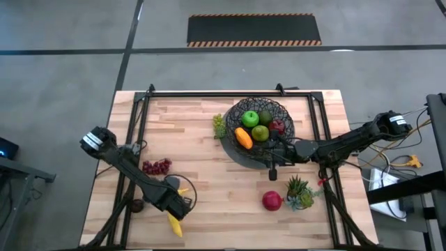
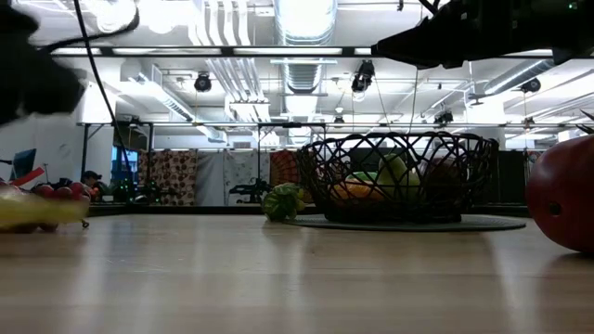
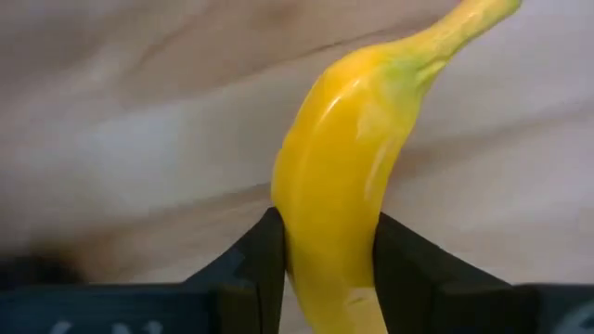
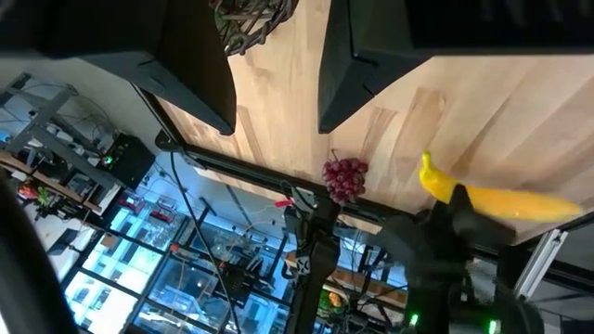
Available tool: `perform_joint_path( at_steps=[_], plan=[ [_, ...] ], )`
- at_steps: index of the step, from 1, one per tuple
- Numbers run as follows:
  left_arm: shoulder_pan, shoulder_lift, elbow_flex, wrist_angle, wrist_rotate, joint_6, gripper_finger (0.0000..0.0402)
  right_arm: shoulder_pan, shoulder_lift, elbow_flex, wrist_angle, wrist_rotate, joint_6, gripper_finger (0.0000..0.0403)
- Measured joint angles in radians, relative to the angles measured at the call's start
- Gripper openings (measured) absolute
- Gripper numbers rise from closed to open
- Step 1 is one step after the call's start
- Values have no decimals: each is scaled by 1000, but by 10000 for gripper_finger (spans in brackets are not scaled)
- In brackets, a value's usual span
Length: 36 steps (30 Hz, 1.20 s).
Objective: Build produce basket
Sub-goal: Put the banana into the wire basket
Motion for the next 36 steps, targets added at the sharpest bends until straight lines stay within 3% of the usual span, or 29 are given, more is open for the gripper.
perform_joint_path(
  at_steps=[3,7,13,19,23,29,36],
  plan=[
    [18,-81,13,5,-178,218,107,0,0,-3,-1,-3,-12,146],
    [48,-204,11,117,-488,613,123,0,0,-2,21,-5,-23,151],
    [133,-324,-47,396,-677,1184,127,-1,1,-1,148,-79,76,172],
    [208,-338,-157,843,-672,1703,129,0,44,-1,237,-105,140,207],
    [255,-324,-239,1087,-671,1907,130,0,96,-1,350,-106,128,224],
    [323,-294,-315,1365,-667,2041,131,0,159,28,475,-112,92,241],
    [375,-243,-321,1458,-605,2055,131,-1,269,137,474,-136,7,242]
  ],
)
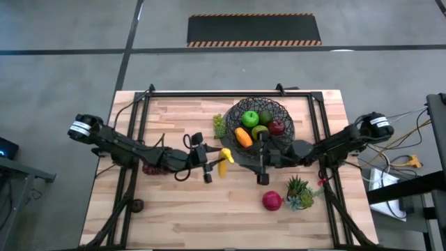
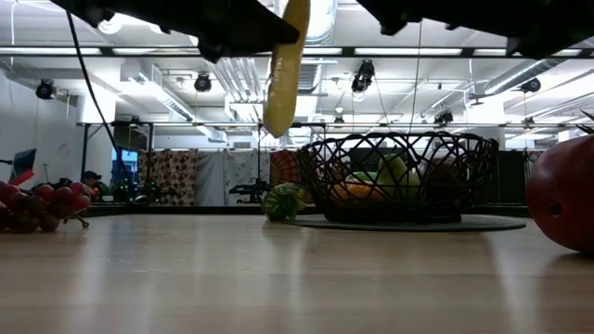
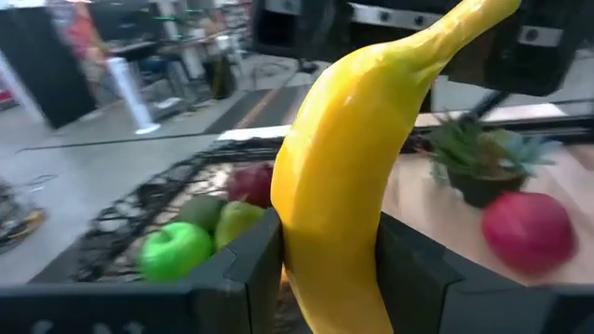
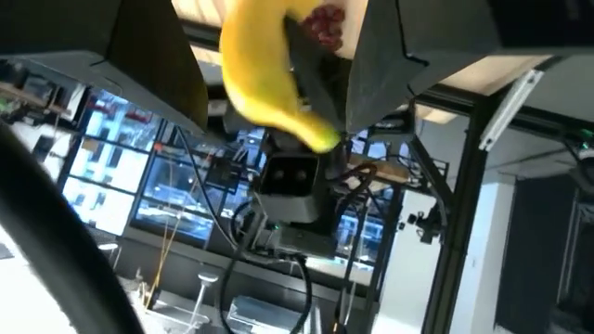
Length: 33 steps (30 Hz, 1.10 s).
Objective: Build produce basket
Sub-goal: Put the banana into the wire basket
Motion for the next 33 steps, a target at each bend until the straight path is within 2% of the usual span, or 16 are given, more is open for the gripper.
perform_joint_path(
  at_steps=[3,6,16,20,26,29,33],
  plan=[
    [6,21,2,7,115,8,131,0,48,45,1,0,-32,238],
    [6,29,-2,40,163,9,131,0,85,69,0,0,-49,235],
    [28,23,-8,48,165,10,131,0,109,81,-12,23,-66,233],
    [28,22,-18,53,168,8,131,0,32,81,-102,61,-80,233],
    [35,22,-20,50,170,5,131,-2,-72,81,-335,29,52,233],
    [37,22,-20,50,171,16,131,-2,-59,81,-368,27,93,233],
    [37,29,-21,46,175,26,131,-3,5,81,-305,26,87,233]
  ],
)
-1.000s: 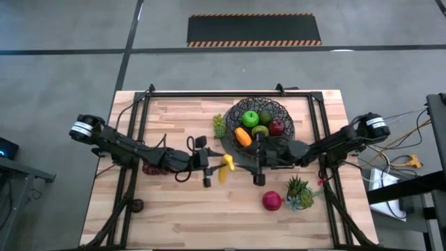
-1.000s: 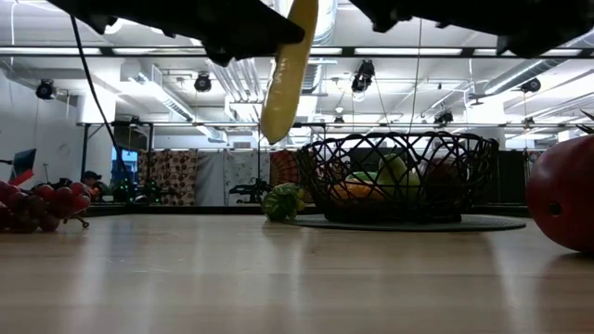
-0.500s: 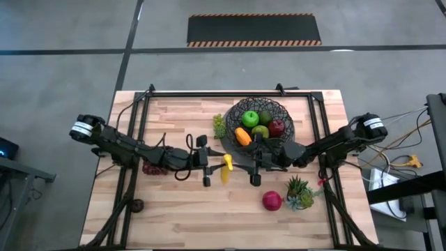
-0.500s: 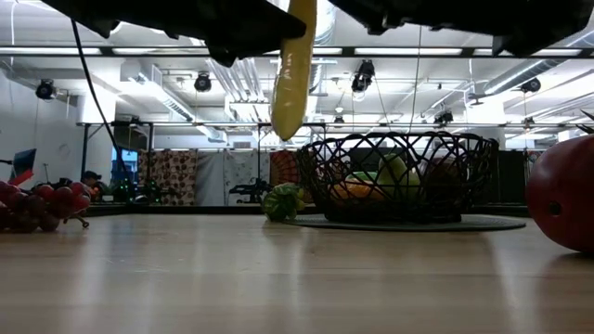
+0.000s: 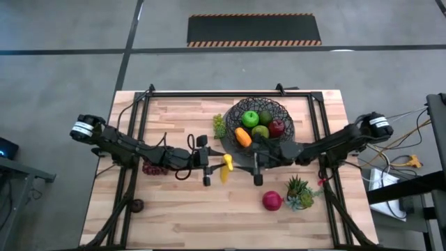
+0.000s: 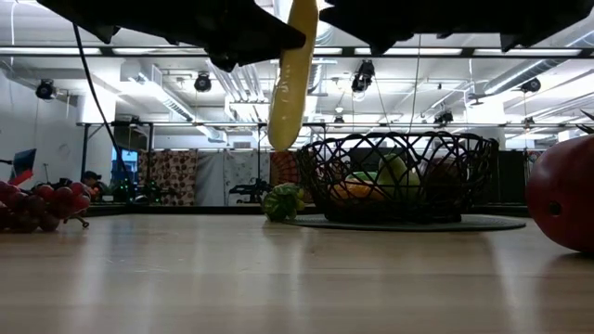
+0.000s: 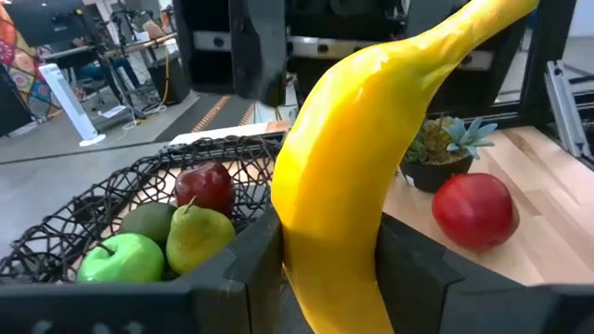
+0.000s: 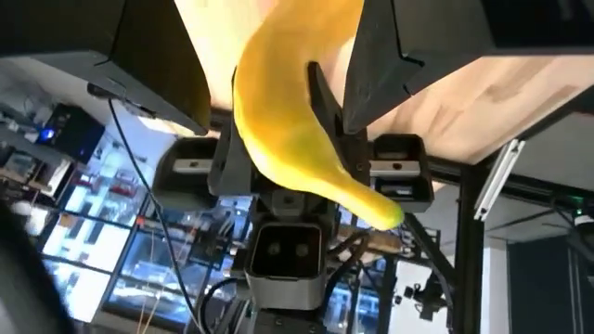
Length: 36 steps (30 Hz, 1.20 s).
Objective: Build produce basket
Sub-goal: Put the banana into the wire basket
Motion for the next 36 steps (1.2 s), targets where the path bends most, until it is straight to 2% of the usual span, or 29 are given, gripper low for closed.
perform_joint_path(
  at_steps=[7,11,17,21,27,36],
  plan=[
    [0,0,2,11,12,0,132,-6,103,4,208,-13,-52,233],
    [0,0,2,11,12,0,132,-15,126,36,214,-72,-42,233],
    [0,0,5,12,13,0,132,-15,160,80,195,-78,-57,228],
    [0,0,5,11,15,0,132,-15,158,81,195,-78,-66,196],
    [-1,0,5,12,20,-6,132,-19,153,81,189,-77,-79,115],
    [0,0,4,9,19,0,141,-19,152,81,178,-74,-86,113]
  ],
)
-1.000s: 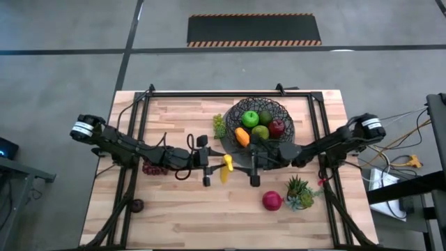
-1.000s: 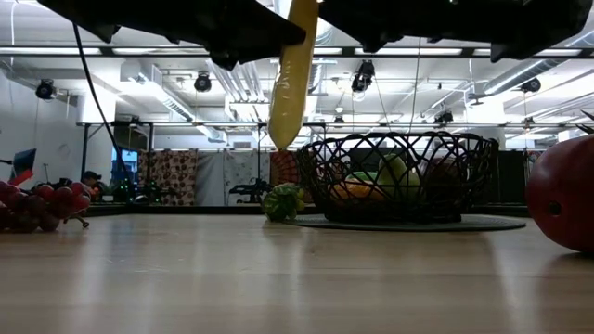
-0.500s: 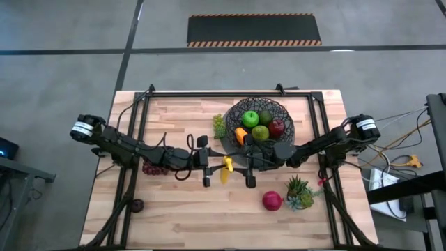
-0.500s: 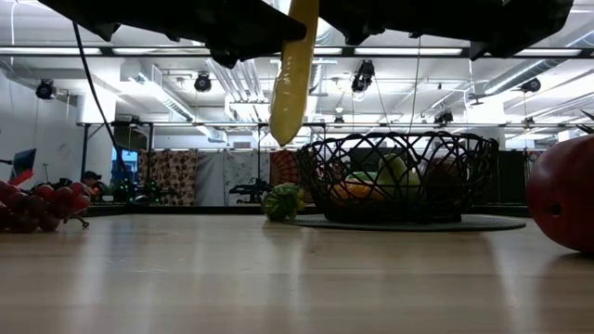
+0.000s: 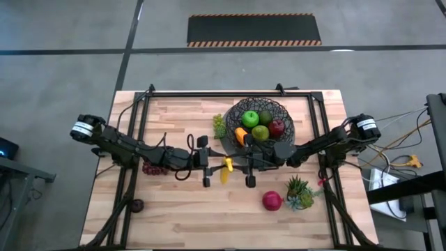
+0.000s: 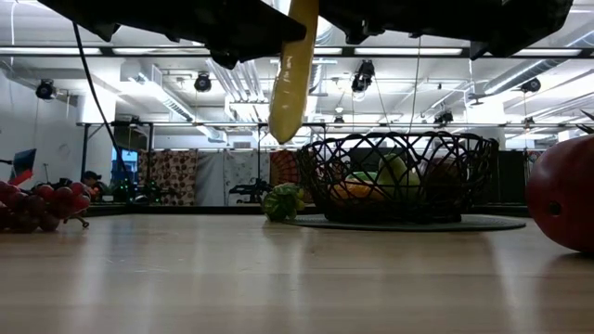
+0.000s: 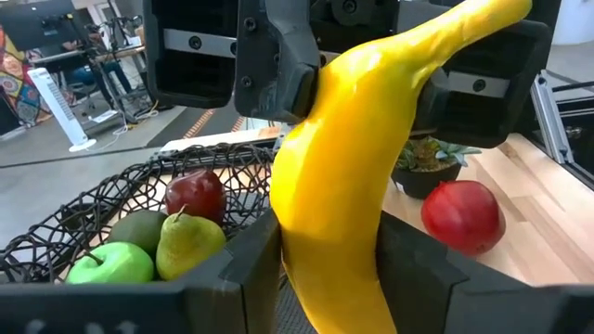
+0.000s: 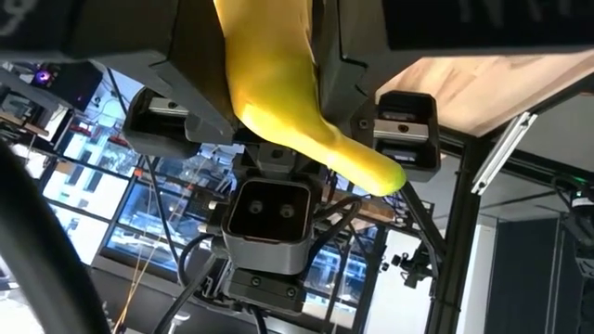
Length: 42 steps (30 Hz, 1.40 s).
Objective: Build produce basket
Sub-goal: Put the banana into the wire basket
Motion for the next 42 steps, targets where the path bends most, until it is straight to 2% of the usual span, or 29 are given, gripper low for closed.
perform_joint_path(
  at_steps=[12,18,22,27,32,42],
  plan=[
    [0,-7,-3,0,-6,8,238,0,-9,0,-16,7,-8,111],
    [0,-35,-5,-52,-15,12,251,0,-65,0,-133,121,-26,111],
    [0,-63,-6,-107,-76,14,251,1,-123,0,-214,201,-27,111],
    [0,-107,-8,-154,-114,27,251,8,-203,1,-296,397,-27,111],
    [0,-134,-10,-157,-114,35,251,30,-260,1,-372,657,-70,111],
    [0,-136,-11,-159,-114,54,251,62,-277,24,-393,1167,-216,107]
  ],
)
